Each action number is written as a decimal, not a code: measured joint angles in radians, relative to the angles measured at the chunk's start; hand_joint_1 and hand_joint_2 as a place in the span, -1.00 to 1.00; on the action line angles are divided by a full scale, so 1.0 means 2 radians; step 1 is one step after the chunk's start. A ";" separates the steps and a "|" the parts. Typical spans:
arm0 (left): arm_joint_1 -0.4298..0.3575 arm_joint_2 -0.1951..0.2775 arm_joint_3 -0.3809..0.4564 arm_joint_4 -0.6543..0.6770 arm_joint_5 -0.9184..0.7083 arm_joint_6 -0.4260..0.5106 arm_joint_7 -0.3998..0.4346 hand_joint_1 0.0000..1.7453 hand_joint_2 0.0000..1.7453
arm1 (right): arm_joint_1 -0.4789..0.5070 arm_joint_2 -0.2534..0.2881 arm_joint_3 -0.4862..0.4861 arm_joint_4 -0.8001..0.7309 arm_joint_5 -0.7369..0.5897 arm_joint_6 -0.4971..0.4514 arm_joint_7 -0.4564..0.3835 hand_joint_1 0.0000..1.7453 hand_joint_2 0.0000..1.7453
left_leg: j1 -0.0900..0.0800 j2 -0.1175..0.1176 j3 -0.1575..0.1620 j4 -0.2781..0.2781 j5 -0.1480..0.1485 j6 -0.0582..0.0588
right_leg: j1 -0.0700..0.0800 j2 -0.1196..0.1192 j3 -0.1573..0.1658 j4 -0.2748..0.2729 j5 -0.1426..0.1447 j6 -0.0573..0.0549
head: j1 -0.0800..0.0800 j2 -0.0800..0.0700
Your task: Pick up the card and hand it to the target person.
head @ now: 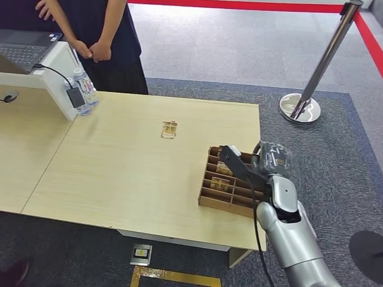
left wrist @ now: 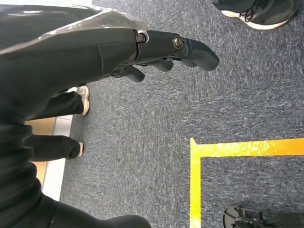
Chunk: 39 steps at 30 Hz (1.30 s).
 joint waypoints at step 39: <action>-0.002 0.001 -0.006 0.000 -0.018 -0.013 -0.013 -1.00 1.00 | -0.073 0.029 0.077 -0.092 -0.056 0.011 -0.045 0.72 1.00 | 0.000 0.000 0.000 0.000 0.000 0.000 | 0.000 0.000 0.000 0.001 0.000 0.000 | 0.000 0.000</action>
